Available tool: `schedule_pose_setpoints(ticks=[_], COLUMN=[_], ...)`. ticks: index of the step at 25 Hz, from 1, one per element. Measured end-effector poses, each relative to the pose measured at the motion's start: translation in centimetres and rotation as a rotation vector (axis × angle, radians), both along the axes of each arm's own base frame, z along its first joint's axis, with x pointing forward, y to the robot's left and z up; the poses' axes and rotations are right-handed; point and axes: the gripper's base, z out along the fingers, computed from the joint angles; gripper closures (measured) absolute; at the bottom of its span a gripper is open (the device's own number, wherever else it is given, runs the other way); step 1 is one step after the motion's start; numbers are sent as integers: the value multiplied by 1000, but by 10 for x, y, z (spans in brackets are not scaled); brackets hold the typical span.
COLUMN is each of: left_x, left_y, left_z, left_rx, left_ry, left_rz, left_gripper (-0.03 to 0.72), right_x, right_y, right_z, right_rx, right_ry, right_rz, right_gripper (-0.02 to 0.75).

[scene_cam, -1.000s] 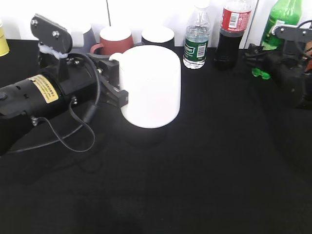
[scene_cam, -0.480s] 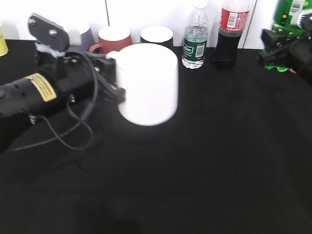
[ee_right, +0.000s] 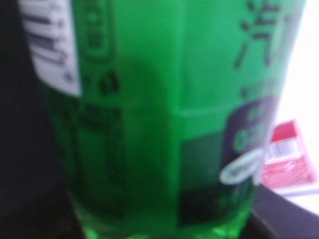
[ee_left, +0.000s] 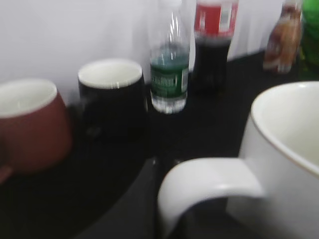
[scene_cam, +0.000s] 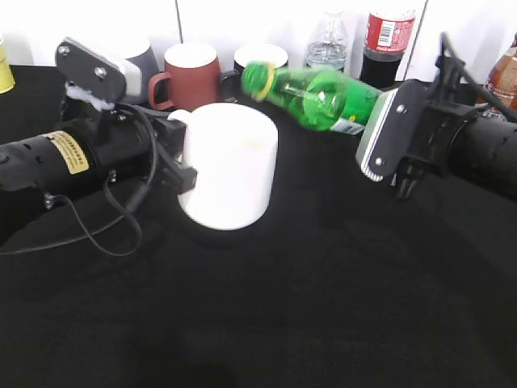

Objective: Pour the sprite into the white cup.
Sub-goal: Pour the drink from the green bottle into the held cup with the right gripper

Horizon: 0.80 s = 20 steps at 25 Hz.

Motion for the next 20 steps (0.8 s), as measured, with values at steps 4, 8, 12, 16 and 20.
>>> schedule_pose_setpoints(ticks=[4,8,12,16,20], left_x=[4,7,7,7,6], left_y=[7,13,13,13,13], left_z=[-2,-4,-4,-4,-6], left_rx=[81,110,112,112,128], left_ry=[-36,-25,-24,-30,-15], left_rz=[7,19,17,16,14], left_gripper=[645,645,645,645,645], right_x=[9,19,22,22,25], right_y=[3,8,10,11,12], right_z=[12,26,29,28,34], right_rx=[-119,-180,-252,-318,-335], right_ry=[-112,-198,-220,-254,-282], right_rz=[39,60,87,118,122], right_gripper=[352,352,352,353,362])
